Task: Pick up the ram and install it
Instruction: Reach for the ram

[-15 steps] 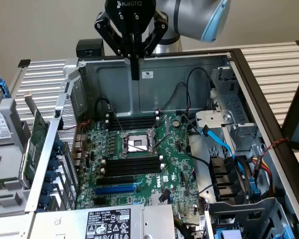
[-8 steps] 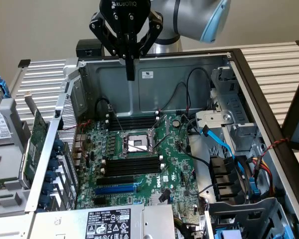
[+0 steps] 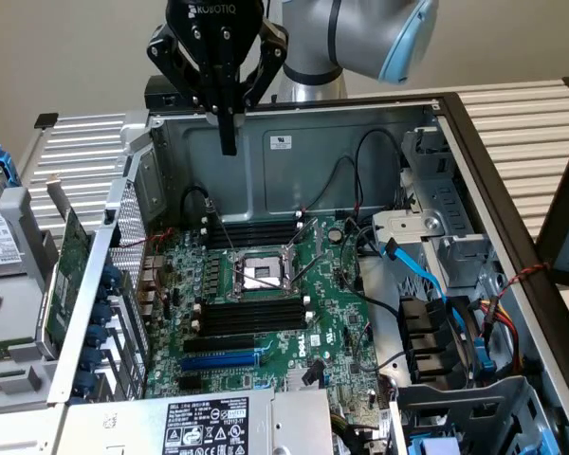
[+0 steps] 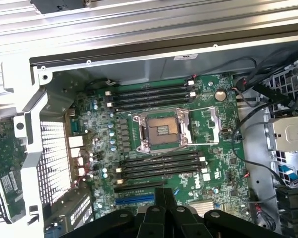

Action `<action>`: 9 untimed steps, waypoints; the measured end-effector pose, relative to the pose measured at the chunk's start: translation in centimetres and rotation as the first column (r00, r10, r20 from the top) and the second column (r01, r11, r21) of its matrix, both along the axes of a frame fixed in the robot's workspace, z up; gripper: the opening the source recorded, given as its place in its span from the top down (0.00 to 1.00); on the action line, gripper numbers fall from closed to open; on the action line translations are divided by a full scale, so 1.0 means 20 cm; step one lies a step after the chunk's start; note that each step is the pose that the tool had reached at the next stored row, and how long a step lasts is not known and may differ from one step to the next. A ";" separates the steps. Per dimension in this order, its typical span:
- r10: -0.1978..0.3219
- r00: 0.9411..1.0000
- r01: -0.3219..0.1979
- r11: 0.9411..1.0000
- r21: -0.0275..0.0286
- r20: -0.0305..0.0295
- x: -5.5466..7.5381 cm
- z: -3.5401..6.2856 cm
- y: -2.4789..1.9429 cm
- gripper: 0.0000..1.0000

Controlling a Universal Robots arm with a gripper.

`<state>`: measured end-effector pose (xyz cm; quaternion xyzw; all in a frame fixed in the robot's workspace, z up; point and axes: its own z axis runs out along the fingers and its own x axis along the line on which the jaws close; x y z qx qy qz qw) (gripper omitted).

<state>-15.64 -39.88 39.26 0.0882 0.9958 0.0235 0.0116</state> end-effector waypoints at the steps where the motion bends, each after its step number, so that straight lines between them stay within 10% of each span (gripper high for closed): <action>1: 0.000 1.000 0.000 1.000 0.000 0.000 -0.01 0.000 0.000 0.89; 9: 0.000 1.000 0.000 1.000 0.000 0.000 -0.17 0.000 0.000 0.89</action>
